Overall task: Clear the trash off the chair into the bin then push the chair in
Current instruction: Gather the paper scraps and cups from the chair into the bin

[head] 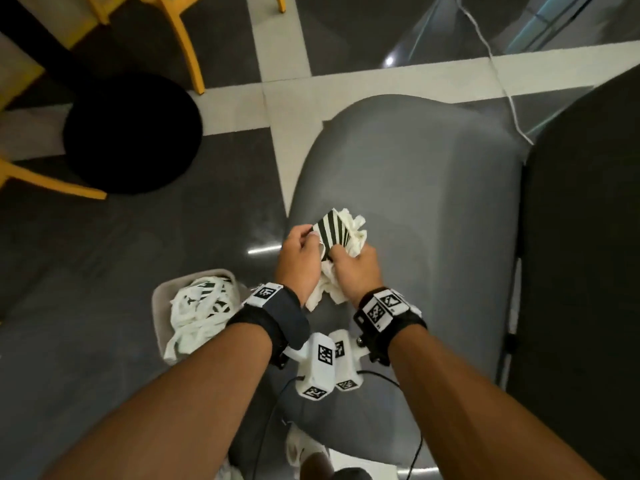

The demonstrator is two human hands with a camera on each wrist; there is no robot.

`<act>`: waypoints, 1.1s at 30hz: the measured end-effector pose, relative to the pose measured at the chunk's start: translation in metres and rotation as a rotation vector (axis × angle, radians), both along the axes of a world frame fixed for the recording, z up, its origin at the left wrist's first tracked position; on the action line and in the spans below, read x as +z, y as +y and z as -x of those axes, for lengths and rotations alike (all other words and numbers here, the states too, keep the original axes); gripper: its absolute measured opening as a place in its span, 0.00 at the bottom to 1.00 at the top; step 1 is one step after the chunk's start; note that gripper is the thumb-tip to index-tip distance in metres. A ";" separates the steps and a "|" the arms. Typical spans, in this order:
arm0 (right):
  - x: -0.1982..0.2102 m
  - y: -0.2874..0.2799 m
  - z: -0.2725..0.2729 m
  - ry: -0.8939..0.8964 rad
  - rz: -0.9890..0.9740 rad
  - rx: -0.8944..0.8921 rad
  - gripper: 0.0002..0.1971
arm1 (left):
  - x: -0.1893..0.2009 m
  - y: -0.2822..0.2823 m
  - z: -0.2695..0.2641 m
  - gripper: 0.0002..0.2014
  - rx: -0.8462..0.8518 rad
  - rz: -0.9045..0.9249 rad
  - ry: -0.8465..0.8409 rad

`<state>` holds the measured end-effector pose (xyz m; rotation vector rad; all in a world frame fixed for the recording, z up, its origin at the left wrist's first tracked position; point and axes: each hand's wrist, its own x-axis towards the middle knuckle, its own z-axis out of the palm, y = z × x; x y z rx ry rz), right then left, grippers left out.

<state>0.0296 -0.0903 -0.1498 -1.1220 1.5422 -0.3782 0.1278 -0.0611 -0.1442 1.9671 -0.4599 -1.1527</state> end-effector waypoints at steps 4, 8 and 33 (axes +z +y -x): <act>-0.009 0.055 -0.080 -0.034 -0.024 0.159 0.10 | -0.007 0.065 -0.078 0.18 0.166 -0.031 0.061; -0.028 0.103 -0.149 -0.002 -0.033 0.398 0.16 | -0.038 0.136 -0.154 0.17 0.181 -0.109 0.069; -0.270 0.184 -0.246 0.772 -0.029 1.260 0.40 | -0.225 0.287 -0.245 0.34 -0.514 -0.113 -0.411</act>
